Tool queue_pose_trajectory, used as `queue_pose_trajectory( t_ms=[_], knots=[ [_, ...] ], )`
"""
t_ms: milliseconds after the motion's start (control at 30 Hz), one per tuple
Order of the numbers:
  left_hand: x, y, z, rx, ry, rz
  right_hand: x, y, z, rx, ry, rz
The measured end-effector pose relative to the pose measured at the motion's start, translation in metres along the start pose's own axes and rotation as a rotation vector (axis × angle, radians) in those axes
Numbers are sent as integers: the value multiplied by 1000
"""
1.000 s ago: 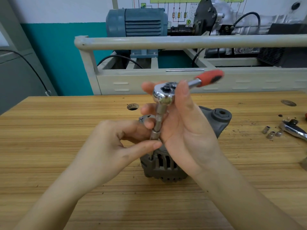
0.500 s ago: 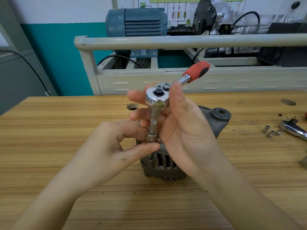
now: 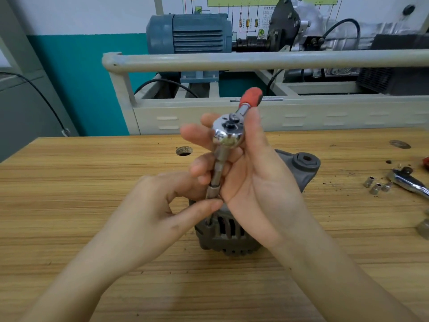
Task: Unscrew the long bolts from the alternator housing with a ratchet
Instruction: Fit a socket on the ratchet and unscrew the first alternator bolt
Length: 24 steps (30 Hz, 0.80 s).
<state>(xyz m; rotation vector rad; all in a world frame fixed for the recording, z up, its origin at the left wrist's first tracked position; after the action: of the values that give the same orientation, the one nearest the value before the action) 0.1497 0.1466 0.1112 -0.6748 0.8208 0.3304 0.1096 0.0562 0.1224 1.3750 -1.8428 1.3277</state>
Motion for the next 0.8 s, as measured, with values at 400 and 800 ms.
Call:
queue_pose_trajectory(
  t_ms=[400, 800],
  knots=[
    [2, -2, 2, -35, 85, 13, -2, 1, 2, -30, 29, 26],
    [4, -2, 3, -56, 99, 24, 1, 5, 4, -95, -11, 76]
  ],
)
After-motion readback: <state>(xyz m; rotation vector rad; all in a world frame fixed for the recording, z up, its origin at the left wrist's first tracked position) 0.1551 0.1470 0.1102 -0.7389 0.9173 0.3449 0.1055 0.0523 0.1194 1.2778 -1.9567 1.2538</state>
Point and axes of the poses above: each hand's wrist, its own y-axis away from the middle knuckle, its own z-axis out of the back of the hand, x = y × z, the point moved 5 cm from there along -y, towards the middle knuckle, and after that the axes turned 14 degrees about y, right-handed, at the moved point
